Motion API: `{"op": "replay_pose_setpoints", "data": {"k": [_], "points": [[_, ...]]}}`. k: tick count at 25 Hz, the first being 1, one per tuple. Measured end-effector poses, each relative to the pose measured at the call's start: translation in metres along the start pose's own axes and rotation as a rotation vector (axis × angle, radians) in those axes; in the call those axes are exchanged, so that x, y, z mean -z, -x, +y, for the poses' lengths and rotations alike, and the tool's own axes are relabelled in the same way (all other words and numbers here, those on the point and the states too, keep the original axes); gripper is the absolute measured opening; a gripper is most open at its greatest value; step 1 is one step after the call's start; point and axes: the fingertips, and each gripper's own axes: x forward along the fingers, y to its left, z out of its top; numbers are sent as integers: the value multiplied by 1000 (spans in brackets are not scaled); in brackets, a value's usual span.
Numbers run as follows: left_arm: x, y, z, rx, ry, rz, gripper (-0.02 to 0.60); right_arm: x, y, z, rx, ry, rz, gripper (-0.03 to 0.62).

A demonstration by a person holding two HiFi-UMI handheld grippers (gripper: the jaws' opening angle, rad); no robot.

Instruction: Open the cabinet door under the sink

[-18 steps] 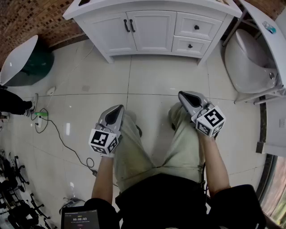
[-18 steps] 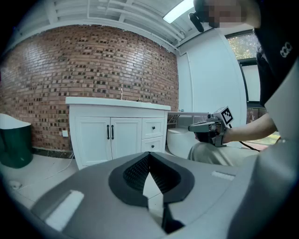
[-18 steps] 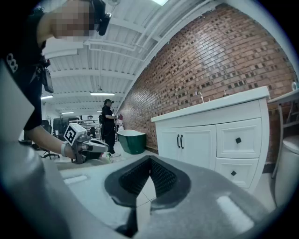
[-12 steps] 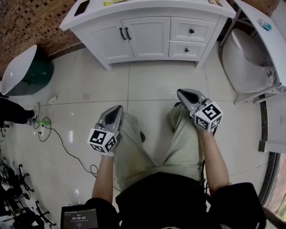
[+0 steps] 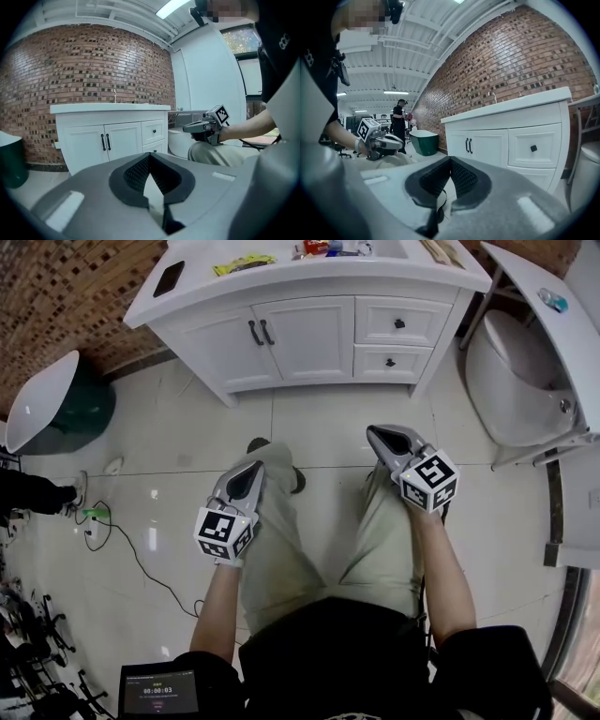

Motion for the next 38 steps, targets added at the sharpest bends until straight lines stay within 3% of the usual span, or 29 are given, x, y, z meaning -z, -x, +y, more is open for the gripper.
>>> {"op": "replay_pose_setpoints", "data": {"k": [7, 14, 19, 24, 28, 31, 38], "points": [[10, -46, 31, -7, -32, 63, 18, -3, -27, -24, 20, 3, 32, -9], [-17, -73, 73, 56, 104, -70, 17, 5, -59, -64, 101, -13, 117, -9], [-27, -103, 93, 77, 120, -84, 17, -11, -75, -78, 118, 34, 100, -9], [-26, -135, 120, 57, 97, -23, 17, -4, -109, -95, 125, 68, 127, -9], [-28, -155, 150, -5, 145, -2, 17, -2, -140, -111, 122, 89, 174, -9], [-29, -169, 172, -38, 172, 4, 18, -14, -156, -116, 98, 74, 136, -9], [-38, -221, 216, -30, 156, -18, 34, -36, -189, -138, 74, 37, 81, -9]]}}
